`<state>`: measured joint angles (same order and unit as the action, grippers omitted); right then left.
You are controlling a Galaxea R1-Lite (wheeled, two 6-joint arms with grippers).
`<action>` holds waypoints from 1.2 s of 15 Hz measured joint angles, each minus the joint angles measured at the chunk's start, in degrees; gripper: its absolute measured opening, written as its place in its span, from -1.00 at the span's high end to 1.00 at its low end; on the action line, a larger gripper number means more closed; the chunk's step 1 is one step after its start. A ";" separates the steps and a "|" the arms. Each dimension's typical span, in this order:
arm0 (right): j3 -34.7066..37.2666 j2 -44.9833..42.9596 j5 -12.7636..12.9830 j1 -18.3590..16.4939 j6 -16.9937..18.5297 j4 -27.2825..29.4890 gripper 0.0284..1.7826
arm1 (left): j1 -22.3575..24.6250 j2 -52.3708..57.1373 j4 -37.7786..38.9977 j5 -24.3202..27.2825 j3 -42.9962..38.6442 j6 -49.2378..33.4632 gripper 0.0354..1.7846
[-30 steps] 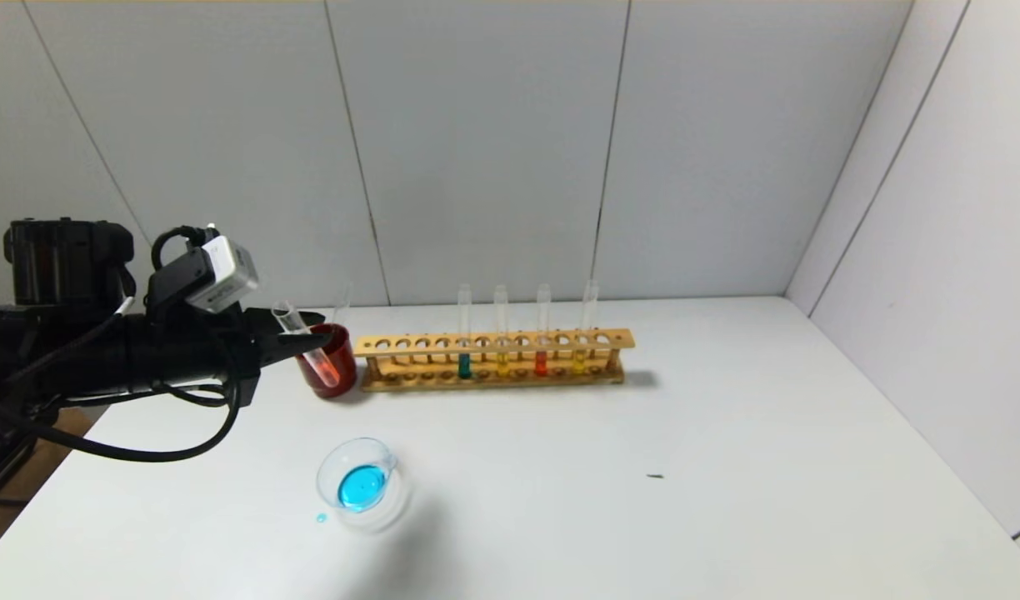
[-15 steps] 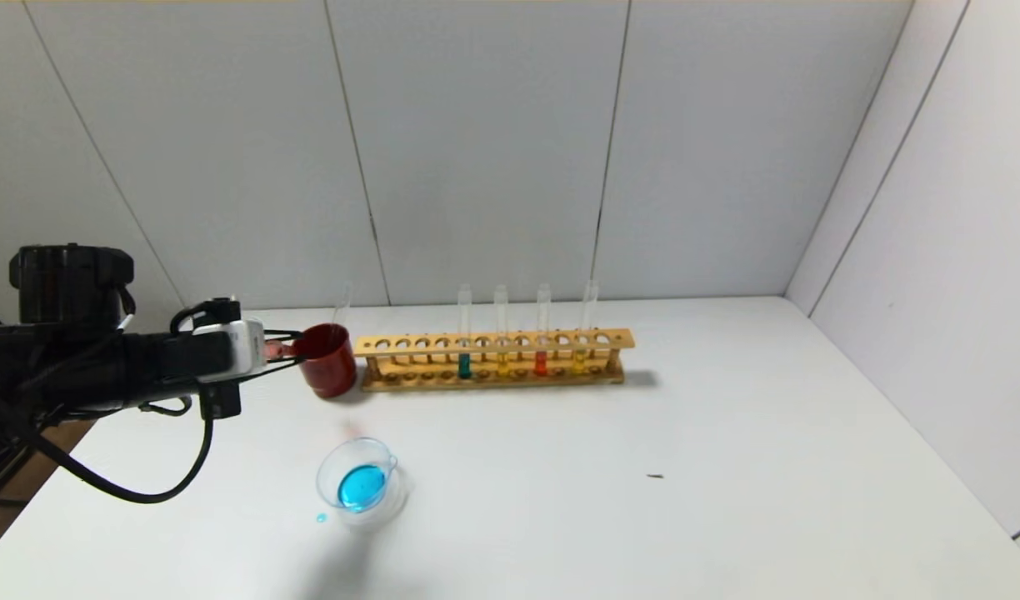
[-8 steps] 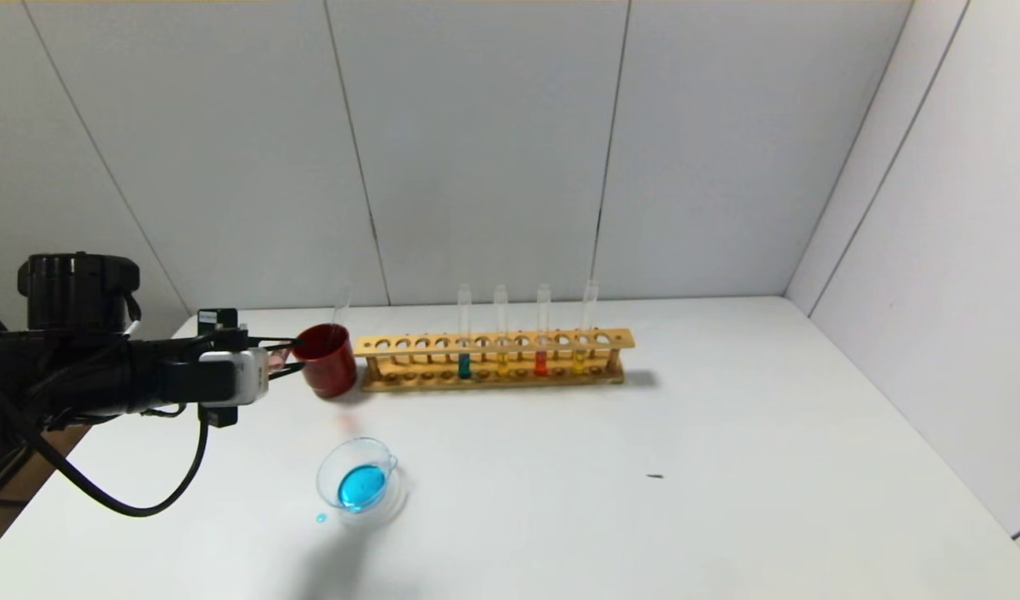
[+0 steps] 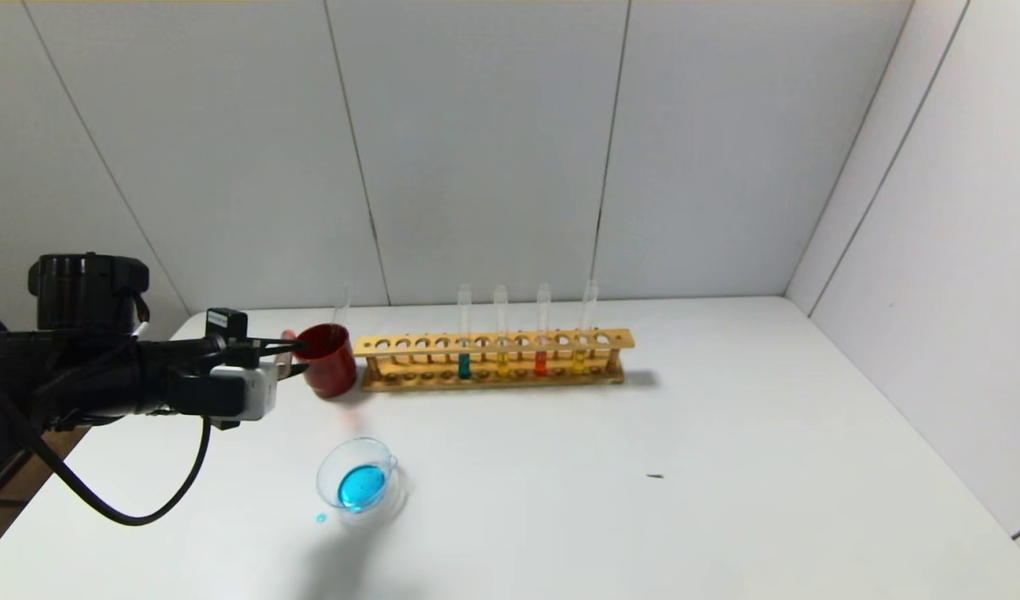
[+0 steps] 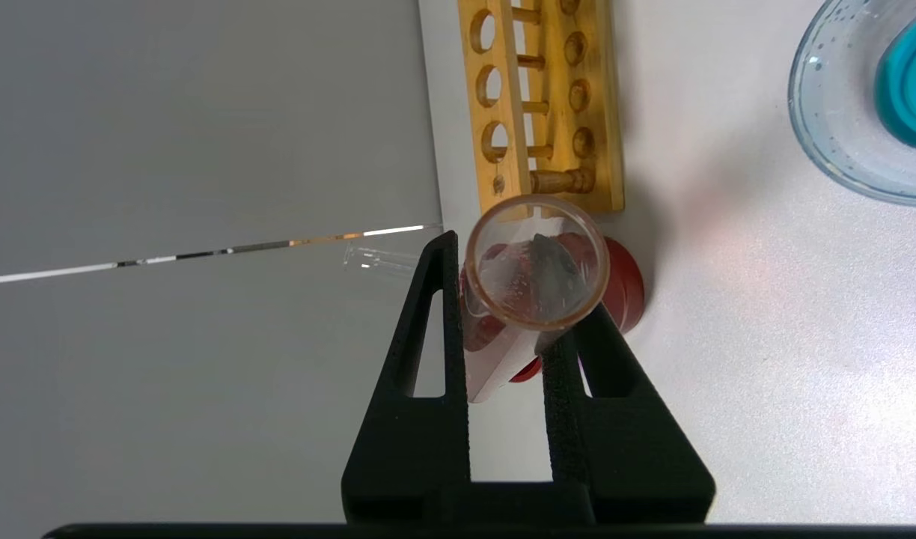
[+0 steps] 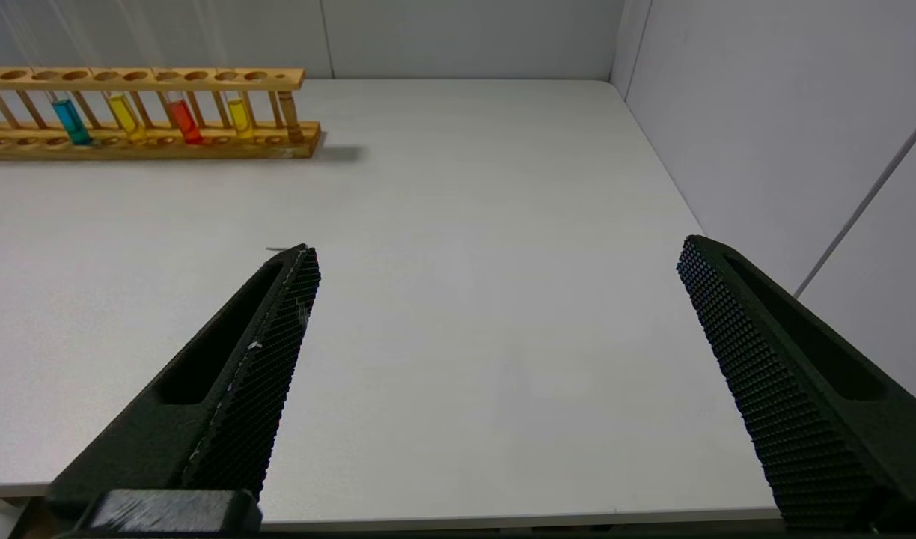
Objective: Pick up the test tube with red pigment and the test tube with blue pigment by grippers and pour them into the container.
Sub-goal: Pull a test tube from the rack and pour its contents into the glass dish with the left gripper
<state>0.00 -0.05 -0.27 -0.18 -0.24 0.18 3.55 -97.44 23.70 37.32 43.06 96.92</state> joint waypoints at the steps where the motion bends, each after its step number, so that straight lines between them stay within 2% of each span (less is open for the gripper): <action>1: 0.00 0.00 0.02 0.02 0.00 0.00 -0.96 | -0.61 0.00 -0.02 -0.77 -0.06 0.13 0.67; 6: 0.00 0.00 0.00 0.02 0.00 0.00 -0.96 | -2.15 0.01 0.46 -0.69 -1.48 1.24 0.67; 15: 0.00 0.00 0.00 0.00 0.00 0.00 -0.96 | 0.17 -0.90 0.26 -0.50 -1.88 11.76 0.67; 18: 0.00 0.00 0.02 0.00 0.02 -0.02 -0.96 | 0.17 -1.23 0.30 -2.36 -2.11 14.17 0.67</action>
<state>0.00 -0.05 -0.24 -0.18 -0.22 0.16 3.72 -98.67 24.00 34.95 40.95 111.08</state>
